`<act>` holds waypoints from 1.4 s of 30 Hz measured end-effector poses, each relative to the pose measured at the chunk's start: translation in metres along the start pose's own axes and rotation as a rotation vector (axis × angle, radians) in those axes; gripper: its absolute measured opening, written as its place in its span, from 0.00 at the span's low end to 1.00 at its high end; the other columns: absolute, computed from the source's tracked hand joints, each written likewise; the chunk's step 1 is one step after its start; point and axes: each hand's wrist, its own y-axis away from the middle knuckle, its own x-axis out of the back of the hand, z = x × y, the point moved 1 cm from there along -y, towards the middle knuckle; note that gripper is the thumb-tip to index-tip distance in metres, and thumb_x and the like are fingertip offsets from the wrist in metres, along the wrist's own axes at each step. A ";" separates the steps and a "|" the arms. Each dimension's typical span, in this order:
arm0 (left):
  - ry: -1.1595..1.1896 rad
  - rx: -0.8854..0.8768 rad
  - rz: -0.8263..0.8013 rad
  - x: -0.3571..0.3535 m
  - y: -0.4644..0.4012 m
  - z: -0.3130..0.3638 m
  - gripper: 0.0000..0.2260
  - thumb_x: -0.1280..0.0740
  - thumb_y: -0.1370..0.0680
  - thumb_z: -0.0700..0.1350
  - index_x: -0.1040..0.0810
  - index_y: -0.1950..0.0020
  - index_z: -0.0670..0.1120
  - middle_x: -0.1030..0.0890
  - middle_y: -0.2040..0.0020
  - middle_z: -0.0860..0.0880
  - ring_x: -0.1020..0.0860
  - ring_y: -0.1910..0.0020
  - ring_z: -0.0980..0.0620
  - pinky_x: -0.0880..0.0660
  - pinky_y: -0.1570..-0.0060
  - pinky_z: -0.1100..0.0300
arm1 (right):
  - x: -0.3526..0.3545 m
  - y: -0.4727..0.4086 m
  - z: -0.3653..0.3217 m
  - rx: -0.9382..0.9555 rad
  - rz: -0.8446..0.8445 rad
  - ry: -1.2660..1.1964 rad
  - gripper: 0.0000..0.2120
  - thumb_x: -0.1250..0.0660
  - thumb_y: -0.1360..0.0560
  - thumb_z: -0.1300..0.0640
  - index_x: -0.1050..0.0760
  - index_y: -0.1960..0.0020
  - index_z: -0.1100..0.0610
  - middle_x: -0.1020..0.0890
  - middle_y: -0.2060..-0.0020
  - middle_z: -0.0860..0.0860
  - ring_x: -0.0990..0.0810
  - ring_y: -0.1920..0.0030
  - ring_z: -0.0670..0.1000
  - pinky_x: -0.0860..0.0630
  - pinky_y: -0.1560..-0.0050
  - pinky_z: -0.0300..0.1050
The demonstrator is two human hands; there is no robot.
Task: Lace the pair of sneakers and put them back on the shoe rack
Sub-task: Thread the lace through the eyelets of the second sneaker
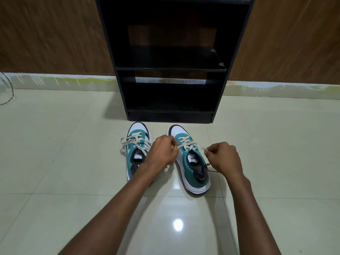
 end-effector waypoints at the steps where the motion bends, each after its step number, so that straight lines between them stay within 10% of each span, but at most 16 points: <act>1: 0.013 -0.017 -0.010 -0.001 0.001 -0.001 0.13 0.32 0.21 0.43 0.20 0.37 0.47 0.18 0.48 0.47 0.22 0.54 0.51 0.23 0.50 0.57 | 0.000 0.001 0.003 -0.014 -0.013 0.007 0.09 0.30 0.24 0.55 0.14 0.48 0.53 0.12 0.55 0.54 0.16 0.54 0.58 0.21 0.55 0.46; 9: -0.006 -0.042 0.093 -0.005 0.009 0.005 0.09 0.34 0.20 0.46 0.17 0.46 0.46 0.18 0.47 0.49 0.20 0.55 0.50 0.21 0.50 0.53 | -0.005 0.000 -0.002 0.097 -0.095 -0.106 0.15 0.31 0.22 0.55 0.18 0.37 0.56 0.13 0.46 0.53 0.16 0.48 0.53 0.25 0.48 0.40; 18: 0.124 0.025 0.073 -0.012 0.011 0.004 0.11 0.33 0.20 0.42 0.17 0.40 0.46 0.16 0.46 0.48 0.19 0.51 0.52 0.20 0.45 0.55 | -0.007 0.004 -0.002 0.127 -0.109 -0.181 0.06 0.31 0.22 0.53 0.17 0.53 0.54 0.13 0.59 0.51 0.16 0.55 0.53 0.22 0.53 0.44; 21: 0.159 0.108 0.129 -0.007 0.011 0.005 0.09 0.35 0.19 0.40 0.15 0.44 0.42 0.15 0.55 0.47 0.21 0.60 0.54 0.24 0.58 0.65 | -0.003 0.006 0.001 0.064 -0.126 -0.316 0.08 0.32 0.22 0.55 0.19 0.57 0.57 0.14 0.60 0.52 0.16 0.54 0.56 0.20 0.50 0.51; 27: 0.622 0.402 -0.176 0.025 -0.007 0.006 0.11 0.39 0.20 0.40 0.20 0.59 0.43 0.21 0.63 0.47 0.29 0.68 0.51 0.32 0.69 0.57 | 0.003 0.010 0.002 0.005 -0.062 -0.929 0.12 0.39 0.24 0.61 0.23 0.59 0.70 0.12 0.56 0.53 0.15 0.45 0.57 0.18 0.41 0.60; 32: 0.953 0.365 -0.121 0.026 -0.006 0.019 0.16 0.43 0.20 0.42 0.31 0.68 0.47 0.20 0.71 0.55 0.27 0.54 0.48 0.31 0.50 0.50 | -0.006 0.010 -0.023 0.073 -0.162 -1.390 0.16 0.42 0.17 0.60 0.27 0.63 0.60 0.14 0.47 0.63 0.17 0.39 0.59 0.24 0.35 0.55; 35: 1.369 0.389 -0.102 0.016 -0.008 0.025 0.25 0.37 0.18 0.46 0.30 0.77 0.49 0.14 0.56 0.45 0.22 0.46 0.47 0.29 0.41 0.50 | -0.018 0.009 -0.033 0.070 -0.197 -1.630 0.15 0.42 0.16 0.58 0.25 0.58 0.63 0.14 0.54 0.62 0.15 0.47 0.62 0.20 0.42 0.52; 42: 1.831 0.436 0.013 -0.009 -0.004 0.031 0.17 0.38 0.16 0.53 0.18 0.45 0.40 0.21 0.65 0.49 0.17 0.63 0.51 0.24 0.40 0.50 | -0.037 0.014 -0.033 -0.055 0.003 -1.638 0.15 0.40 0.16 0.57 0.24 0.60 0.60 0.24 0.70 0.49 0.27 0.65 0.50 0.29 0.66 0.37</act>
